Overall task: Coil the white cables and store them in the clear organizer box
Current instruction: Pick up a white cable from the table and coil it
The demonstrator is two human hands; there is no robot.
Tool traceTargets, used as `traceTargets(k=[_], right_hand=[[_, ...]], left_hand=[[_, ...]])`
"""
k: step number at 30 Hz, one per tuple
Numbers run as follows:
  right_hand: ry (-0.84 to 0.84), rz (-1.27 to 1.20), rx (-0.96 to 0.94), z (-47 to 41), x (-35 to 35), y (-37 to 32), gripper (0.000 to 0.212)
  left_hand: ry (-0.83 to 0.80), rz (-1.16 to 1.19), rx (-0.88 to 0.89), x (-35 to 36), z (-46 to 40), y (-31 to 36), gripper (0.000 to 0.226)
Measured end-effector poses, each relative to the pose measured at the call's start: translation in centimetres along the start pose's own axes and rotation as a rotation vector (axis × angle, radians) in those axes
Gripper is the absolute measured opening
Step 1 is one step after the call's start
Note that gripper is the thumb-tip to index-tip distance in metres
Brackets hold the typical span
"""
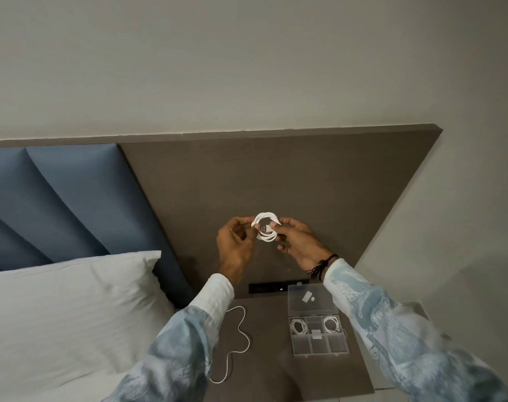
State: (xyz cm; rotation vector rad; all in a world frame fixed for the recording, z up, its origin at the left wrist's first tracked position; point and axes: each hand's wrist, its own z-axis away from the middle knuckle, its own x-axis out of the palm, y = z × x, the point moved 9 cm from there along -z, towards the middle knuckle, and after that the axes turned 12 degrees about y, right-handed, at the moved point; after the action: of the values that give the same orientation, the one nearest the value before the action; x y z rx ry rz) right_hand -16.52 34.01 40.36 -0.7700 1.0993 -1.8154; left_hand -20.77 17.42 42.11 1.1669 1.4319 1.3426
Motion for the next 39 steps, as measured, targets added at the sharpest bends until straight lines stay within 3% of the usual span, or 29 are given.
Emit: traceTargets(k=[4,10,14,20,26,30,35,39], right_hand=[[-0.001,0.026,-0.003,-0.4,-0.7,0.7,0.007],[0.041,0.402,-0.133,-2.1,-3.1,1.3,0.029],[0.038,0.550,-0.088,-3.7,-5.2,4.0,0.023],[0.086,0.504,0.093,-6.7,-8.8,15.1,0.022],[0.087,0.481,0.341,-11.9,-14.6,32.9,0.034],[0.150,0.338,0.497,-13.6,-18.5,41.6,0.018],[0.244,0.400,0.510,-16.8,-21.9,50.3,0.017],[0.328,0.561,0.362,-18.3,-23.0,51.6,0.003]], left_hand=[[-0.048,-0.015,-0.030,0.9,0.1,-1.0,0.019],[-0.169,-0.015,-0.163,2.3,1.5,-5.4,0.014],[-0.213,-0.062,-0.230,3.5,2.8,-9.2,0.018],[-0.240,-0.065,-0.439,4.8,7.3,-20.6,0.027],[-0.235,-0.171,-0.595,5.9,13.3,-37.0,0.030],[-0.151,-0.293,-0.635,6.3,15.8,-44.6,0.025],[-0.179,-0.608,-0.564,7.6,18.6,-53.2,0.023],[-0.269,-0.835,-0.319,9.1,19.4,-55.3,0.009]])
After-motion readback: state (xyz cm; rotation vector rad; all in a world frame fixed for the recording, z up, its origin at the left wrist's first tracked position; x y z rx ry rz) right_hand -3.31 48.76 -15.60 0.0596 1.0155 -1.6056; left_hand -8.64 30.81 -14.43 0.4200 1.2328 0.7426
